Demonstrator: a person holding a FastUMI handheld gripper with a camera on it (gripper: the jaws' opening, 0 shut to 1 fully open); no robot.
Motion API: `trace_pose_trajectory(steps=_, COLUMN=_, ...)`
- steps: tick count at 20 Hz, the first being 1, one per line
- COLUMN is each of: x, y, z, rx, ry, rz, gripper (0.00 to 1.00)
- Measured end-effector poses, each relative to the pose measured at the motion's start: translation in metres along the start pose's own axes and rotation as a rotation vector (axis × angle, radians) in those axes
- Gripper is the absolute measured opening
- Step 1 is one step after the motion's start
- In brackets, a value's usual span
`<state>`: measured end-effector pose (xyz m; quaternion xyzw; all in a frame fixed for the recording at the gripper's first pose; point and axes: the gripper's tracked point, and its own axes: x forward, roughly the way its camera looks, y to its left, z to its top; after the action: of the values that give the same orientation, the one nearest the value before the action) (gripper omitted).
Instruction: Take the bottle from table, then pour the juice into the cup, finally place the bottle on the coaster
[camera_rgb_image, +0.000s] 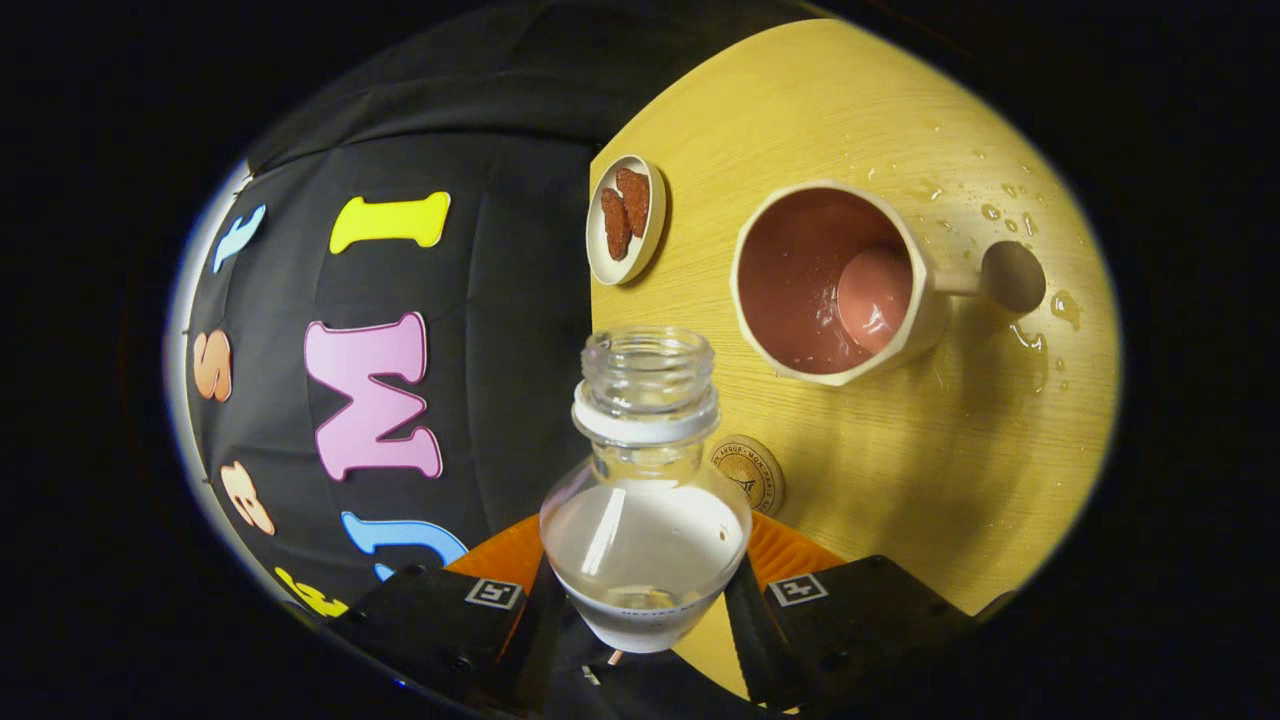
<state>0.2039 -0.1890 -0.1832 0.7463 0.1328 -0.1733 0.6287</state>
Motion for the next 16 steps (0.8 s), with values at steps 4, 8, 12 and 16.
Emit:
trace_pose_trajectory(steps=4, x=0.006, y=0.007, z=0.007, rx=0.147, ry=0.007, rz=0.000, gripper=0.74)
trace_pose_trajectory(steps=8, x=0.008, y=0.012, z=0.010, rx=0.284, ry=0.013, rz=-0.001, gripper=0.74)
trace_pose_trajectory(steps=12, x=0.010, y=0.016, z=0.014, rx=0.387, ry=0.023, rz=0.005, gripper=0.74)
trace_pose_trajectory(steps=16, x=0.013, y=0.019, z=0.019, rx=0.471, ry=0.022, rz=-0.002, gripper=0.74)
